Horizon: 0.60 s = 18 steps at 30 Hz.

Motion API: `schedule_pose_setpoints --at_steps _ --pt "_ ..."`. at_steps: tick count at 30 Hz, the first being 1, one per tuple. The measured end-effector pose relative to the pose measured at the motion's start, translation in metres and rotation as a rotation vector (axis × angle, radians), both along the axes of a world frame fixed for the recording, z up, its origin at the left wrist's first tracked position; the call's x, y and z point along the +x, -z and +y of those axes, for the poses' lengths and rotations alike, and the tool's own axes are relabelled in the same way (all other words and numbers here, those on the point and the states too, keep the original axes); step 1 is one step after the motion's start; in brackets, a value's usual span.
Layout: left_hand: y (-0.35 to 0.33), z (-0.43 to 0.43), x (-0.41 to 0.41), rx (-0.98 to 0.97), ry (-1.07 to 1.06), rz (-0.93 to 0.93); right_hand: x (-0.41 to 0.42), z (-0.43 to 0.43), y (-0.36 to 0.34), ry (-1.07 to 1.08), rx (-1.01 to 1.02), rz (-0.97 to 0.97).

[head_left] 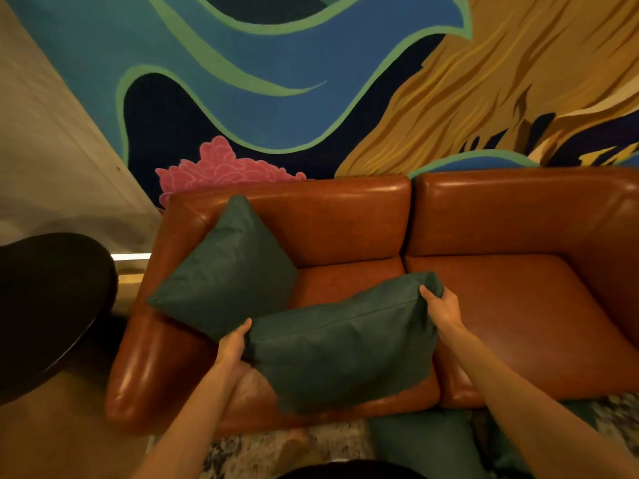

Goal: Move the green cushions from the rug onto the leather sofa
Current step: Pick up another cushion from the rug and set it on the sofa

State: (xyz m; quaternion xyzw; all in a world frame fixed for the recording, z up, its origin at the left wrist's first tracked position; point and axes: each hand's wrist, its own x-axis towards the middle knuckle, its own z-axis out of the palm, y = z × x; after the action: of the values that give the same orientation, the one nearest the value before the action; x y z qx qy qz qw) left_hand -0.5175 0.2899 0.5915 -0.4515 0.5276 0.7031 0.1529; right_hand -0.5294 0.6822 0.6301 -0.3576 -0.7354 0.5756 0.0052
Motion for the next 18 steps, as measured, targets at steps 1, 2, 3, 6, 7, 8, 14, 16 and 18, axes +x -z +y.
schedule_pose_setpoints --at_steps 1,2,3,6,7,8,14,16,18 --pt "0.006 -0.002 -0.014 0.034 0.014 -0.02 -0.006 0.0 0.002 0.021 0.012 -0.032" --pt "0.007 -0.001 -0.025 0.058 0.028 -0.038 -0.011 0.0 0.002 0.038 0.025 -0.064" --pt "0.011 0.002 -0.035 0.064 0.033 -0.038 -0.015 -0.002 0.002 0.052 0.04 -0.087" --pt "0.022 0.007 -0.057 0.031 0.081 -0.021 -0.026 -0.006 0.009 0.072 0.069 -0.145" --pt "0.029 0.008 -0.063 0.022 0.095 -0.027 -0.028 -0.006 0.012 0.075 0.077 -0.162" --pt "0.034 0.007 -0.068 0.004 0.116 -0.044 -0.029 -0.006 0.017 0.08 0.079 -0.186" --pt "0.065 0.001 -0.108 -0.08 0.195 -0.124 -0.049 -0.007 0.04 0.108 0.068 -0.309" --pt "0.066 0.003 -0.122 -0.111 0.198 -0.141 -0.061 -0.009 0.047 0.098 0.066 -0.328" --pt "0.07 0.004 -0.13 -0.141 0.21 -0.162 -0.072 -0.009 0.056 0.069 0.068 -0.375"
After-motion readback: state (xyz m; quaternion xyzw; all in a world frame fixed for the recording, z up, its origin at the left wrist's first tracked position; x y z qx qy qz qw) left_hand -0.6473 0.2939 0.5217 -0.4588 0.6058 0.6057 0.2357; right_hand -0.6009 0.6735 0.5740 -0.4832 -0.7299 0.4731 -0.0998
